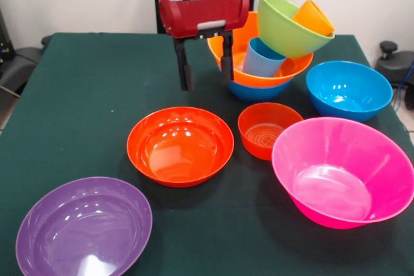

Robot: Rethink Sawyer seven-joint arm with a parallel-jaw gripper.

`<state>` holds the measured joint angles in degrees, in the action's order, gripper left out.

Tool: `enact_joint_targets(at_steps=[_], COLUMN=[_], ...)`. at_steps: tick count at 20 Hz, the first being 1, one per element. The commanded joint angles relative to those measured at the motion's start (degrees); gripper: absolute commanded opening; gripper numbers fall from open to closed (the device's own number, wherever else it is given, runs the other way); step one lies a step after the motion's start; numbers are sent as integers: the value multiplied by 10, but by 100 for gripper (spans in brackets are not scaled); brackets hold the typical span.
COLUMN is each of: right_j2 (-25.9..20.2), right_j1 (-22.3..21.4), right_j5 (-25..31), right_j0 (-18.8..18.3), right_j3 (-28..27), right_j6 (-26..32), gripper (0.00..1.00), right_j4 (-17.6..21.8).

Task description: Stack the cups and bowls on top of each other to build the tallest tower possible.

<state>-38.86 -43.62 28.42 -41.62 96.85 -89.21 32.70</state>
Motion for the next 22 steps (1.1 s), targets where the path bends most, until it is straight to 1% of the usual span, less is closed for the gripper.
enact_joint_targets(at_steps=[1, 4, 7, 11, 12, 14, 17, 20, 22], right_j2=[-74, -81, -110, -128, -133, -140, -156, -157, -150], right_j1=[26, 23, 34, 50, 56, 78, 126, 155, 159], right_j5=[113, 131, 150, 179, 188, 209, 198, 192, 197], right_j0=[-11, -8, -9, 1, 2, -6, -22, -23, -20], right_j3=[0, -10, -29, -62, -69, -83, -109, -144, -166], right_j6=[277, 284, 330, 362, 378, 414, 462, 473, 474], gripper=[100, 100, 100, 100, 100, 100, 100, 100, 100], right_j4=[77, 82, 82, 79, 80, 77, 81, 81, 83])
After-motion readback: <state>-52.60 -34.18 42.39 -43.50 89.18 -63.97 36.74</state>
